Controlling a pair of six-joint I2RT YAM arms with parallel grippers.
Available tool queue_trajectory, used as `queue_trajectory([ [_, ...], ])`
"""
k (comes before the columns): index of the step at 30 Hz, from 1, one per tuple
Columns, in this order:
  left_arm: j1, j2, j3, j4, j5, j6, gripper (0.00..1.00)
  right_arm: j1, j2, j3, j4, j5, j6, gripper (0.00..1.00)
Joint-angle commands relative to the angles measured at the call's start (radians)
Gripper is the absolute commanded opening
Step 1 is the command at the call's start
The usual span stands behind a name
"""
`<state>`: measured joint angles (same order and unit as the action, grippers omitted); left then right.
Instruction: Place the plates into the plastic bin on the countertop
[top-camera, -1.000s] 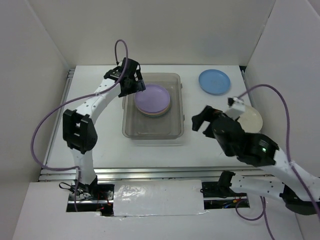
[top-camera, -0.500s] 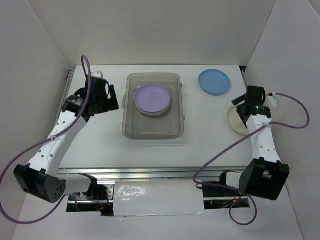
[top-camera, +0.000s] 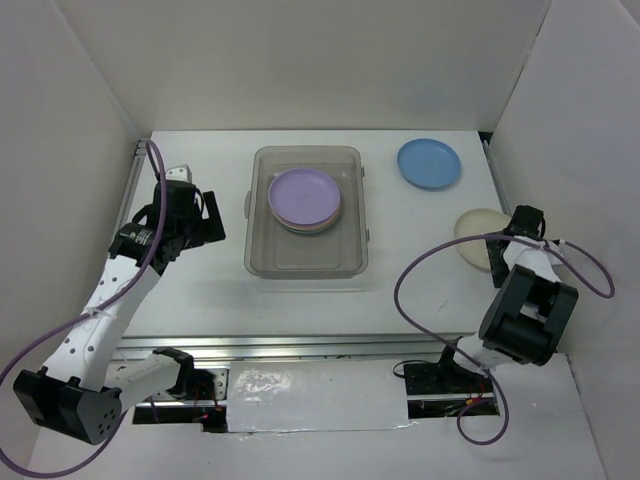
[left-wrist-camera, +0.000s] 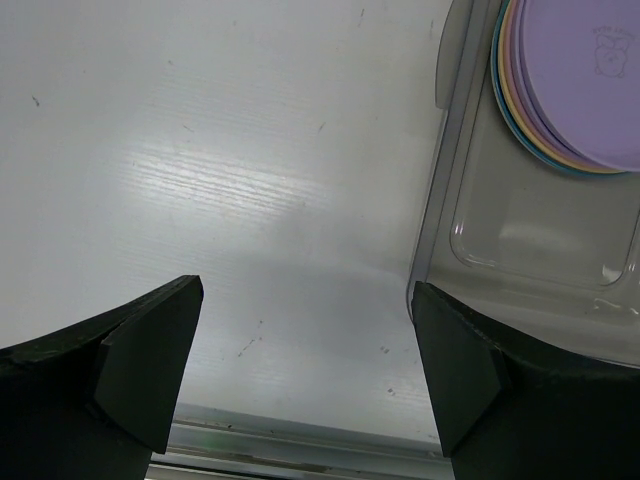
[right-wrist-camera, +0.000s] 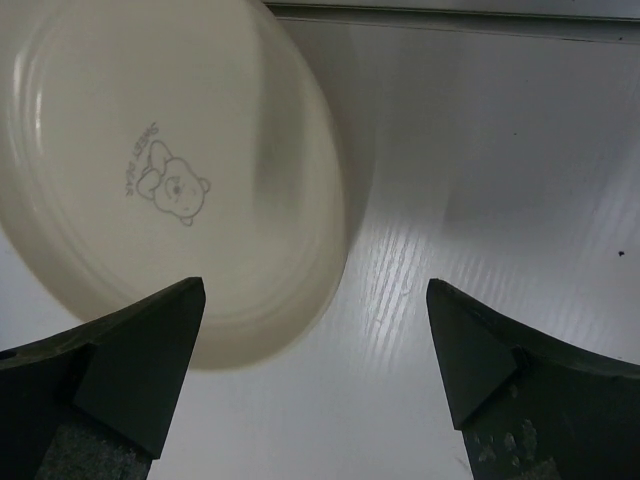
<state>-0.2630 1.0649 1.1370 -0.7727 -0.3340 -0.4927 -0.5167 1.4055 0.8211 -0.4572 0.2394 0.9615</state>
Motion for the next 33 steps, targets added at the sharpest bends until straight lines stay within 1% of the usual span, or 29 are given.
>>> queue_trajectory([
  [1, 0.007, 0.007, 0.004, 0.038, 0.013, 0.031, 0.99, 0.007, 0.076, 0.046, 0.051, 0.027, 0.054, 1.00],
  [4, 0.007, -0.003, 0.003, 0.039, 0.010, 0.028, 0.99, 0.027, 0.128, 0.058, 0.038, 0.051, 0.074, 0.99],
  [5, 0.007, -0.008, 0.001, 0.041, 0.009, 0.029, 0.99, 0.036, 0.131, 0.065, 0.026, 0.076, 0.078, 0.96],
  [7, 0.010, -0.010, 0.000, 0.046, 0.010, 0.029, 0.99, 0.046, 0.132, 0.069, 0.020, 0.092, 0.088, 0.94],
  [8, 0.011, -0.006, 0.001, 0.044, 0.013, 0.031, 0.99, 0.044, 0.132, 0.063, 0.025, 0.086, 0.085, 0.90],
  [9, 0.011, -0.008, 0.003, 0.041, 0.013, 0.029, 0.99, 0.044, 0.144, 0.067, 0.029, 0.077, 0.077, 0.86],
  [10, 0.011, -0.006, 0.003, 0.039, 0.012, 0.029, 0.99, 0.043, 0.153, 0.072, 0.026, 0.071, 0.074, 0.76],
  [12, 0.013, -0.013, 0.004, 0.039, 0.010, 0.031, 0.99, 0.044, 0.183, 0.081, 0.017, 0.054, 0.069, 0.69],
  [13, 0.016, -0.017, 0.003, 0.041, 0.012, 0.031, 0.99, 0.043, 0.196, 0.087, 0.011, 0.046, 0.065, 0.62],
  [15, 0.016, -0.023, 0.003, 0.043, 0.009, 0.031, 0.99, 0.034, 0.211, 0.096, 0.002, 0.046, 0.056, 0.56],
  [20, 0.022, -0.032, 0.004, 0.043, 0.009, 0.034, 0.99, 0.037, 0.202, 0.087, 0.005, 0.060, 0.043, 0.31],
  [21, 0.024, -0.034, 0.004, 0.043, 0.009, 0.032, 0.99, 0.037, 0.201, 0.087, 0.005, 0.058, 0.042, 0.21],
  [22, 0.024, -0.036, 0.003, 0.046, 0.009, 0.032, 0.99, 0.037, 0.201, 0.087, 0.006, 0.055, 0.037, 0.16],
  [24, 0.027, -0.037, 0.001, 0.046, 0.003, 0.032, 0.99, 0.062, 0.185, 0.090, 0.005, 0.058, 0.022, 0.00],
  [26, 0.030, -0.039, 0.001, 0.046, -0.007, 0.029, 0.99, 0.113, 0.132, 0.099, 0.003, 0.087, 0.016, 0.00],
  [27, 0.039, -0.042, 0.003, 0.043, -0.011, 0.022, 0.99, 0.183, 0.109, 0.105, 0.002, 0.104, 0.013, 0.00],
  [28, 0.048, -0.043, 0.003, 0.041, -0.034, 0.016, 0.99, 0.219, 0.087, 0.116, -0.006, 0.130, 0.011, 0.00],
  [29, 0.056, -0.054, 0.001, 0.041, -0.045, 0.010, 0.99, 0.251, 0.044, 0.150, -0.023, 0.136, 0.006, 0.00],
  [31, 0.083, -0.068, -0.005, 0.042, -0.083, -0.013, 0.99, 0.346, 0.011, 0.215, -0.047, 0.133, 0.003, 0.00],
  [33, 0.099, -0.088, -0.013, 0.047, -0.099, -0.024, 0.99, 0.414, -0.029, 0.271, -0.070, 0.130, -0.029, 0.00],
])
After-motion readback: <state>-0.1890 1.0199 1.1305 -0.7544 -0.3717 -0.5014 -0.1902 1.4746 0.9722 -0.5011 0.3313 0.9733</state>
